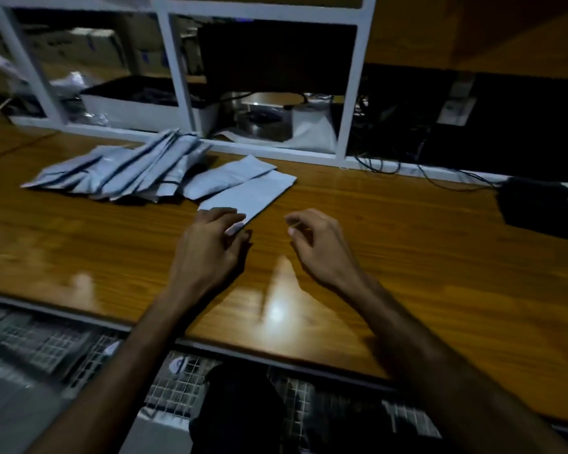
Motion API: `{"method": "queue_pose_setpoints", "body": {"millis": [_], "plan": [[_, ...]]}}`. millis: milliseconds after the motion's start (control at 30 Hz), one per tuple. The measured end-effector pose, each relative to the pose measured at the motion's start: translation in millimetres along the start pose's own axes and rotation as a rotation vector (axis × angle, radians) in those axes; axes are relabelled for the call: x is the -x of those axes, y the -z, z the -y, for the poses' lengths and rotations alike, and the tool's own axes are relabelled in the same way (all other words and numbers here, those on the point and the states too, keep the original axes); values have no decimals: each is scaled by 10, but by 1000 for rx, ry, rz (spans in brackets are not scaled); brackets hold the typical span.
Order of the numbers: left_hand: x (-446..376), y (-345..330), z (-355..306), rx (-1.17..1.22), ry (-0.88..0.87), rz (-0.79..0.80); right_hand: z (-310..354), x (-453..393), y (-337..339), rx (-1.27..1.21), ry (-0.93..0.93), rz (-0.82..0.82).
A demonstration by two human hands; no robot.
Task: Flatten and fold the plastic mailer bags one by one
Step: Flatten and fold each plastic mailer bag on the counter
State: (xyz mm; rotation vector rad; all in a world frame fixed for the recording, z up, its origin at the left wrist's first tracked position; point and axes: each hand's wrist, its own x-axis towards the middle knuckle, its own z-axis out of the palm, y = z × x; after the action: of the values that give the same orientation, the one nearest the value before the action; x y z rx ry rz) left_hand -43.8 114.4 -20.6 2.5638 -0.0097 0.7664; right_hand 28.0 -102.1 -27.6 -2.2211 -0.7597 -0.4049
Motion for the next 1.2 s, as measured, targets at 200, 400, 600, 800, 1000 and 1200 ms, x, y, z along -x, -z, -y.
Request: {"method": "queue_pose_setpoints", "body": {"millis": [200,400,600,800,1000,1200], "plan": [[-252,-101,254,-194,49,70,-309,-524,-269,134,2,60],[-333,-136,244,-222,62,80,-380,-841,-430,170,-7,117],[-331,-146,236,-102,52,72,-418,-842,-411,151,-6,119],[-290,-127,227,155,-89,56,-549,-502,-123,212,11,26],[-190,-31,79,282,-251,67,-562,-160,204,242,32,-34],[-86,-43,28,235,-331,186,-482,346,549,327,31,-4]]}}
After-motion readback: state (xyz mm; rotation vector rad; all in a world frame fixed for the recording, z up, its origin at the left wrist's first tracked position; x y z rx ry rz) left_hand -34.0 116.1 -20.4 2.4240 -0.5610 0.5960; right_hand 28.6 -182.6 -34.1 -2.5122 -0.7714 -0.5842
